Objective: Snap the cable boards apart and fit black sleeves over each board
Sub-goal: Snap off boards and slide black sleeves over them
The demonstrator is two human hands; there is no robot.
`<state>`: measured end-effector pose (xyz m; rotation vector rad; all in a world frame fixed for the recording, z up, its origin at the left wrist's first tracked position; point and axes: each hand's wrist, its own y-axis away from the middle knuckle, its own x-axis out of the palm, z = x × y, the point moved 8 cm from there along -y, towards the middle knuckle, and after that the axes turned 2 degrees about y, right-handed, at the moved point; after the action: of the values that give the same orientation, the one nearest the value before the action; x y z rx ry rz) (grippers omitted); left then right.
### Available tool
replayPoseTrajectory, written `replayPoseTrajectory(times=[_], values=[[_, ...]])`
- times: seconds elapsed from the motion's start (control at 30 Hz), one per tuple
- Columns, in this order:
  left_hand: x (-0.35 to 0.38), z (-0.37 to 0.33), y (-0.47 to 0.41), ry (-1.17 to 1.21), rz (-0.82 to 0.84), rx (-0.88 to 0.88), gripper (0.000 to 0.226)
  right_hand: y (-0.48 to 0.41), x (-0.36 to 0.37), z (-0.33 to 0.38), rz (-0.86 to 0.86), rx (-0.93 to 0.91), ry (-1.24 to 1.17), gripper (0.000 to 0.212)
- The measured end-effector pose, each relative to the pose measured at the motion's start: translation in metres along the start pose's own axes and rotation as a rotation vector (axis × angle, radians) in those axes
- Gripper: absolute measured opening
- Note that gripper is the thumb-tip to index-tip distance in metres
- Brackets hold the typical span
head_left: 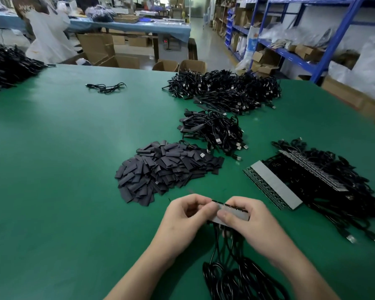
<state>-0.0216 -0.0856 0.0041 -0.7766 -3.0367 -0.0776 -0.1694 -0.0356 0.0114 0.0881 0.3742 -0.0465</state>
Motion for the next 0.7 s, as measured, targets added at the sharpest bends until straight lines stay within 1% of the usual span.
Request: replayPoseTrajectory(times=[0.07, 0.13, 0.27, 0.47, 0.7], values=[[-0.001, -0.002, 0.001, -0.078, -0.014, 0.036, 0.017, 0.001, 0.003, -0.001, -0.019, -0.027, 0.012, 0.027], [0.000, -0.002, 0.000, -0.106, -0.016, 0.038, 0.020, 0.002, 0.003, -0.003, -0.026, -0.048, 0.010, 0.028], [0.005, 0.001, 0.000, -0.032, 0.040, -0.012, 0.029, 0.004, 0.005, -0.008, -0.005, -0.058, -0.065, 0.021], [0.009, 0.005, 0.000, 0.079, 0.098, -0.084, 0.024, 0.002, 0.010, -0.011, 0.060, -0.034, -0.183, 0.021], [0.010, 0.006, 0.001, 0.152, 0.099, -0.118, 0.024, 0.000, 0.011, -0.007, 0.079, -0.036, -0.262, 0.022]])
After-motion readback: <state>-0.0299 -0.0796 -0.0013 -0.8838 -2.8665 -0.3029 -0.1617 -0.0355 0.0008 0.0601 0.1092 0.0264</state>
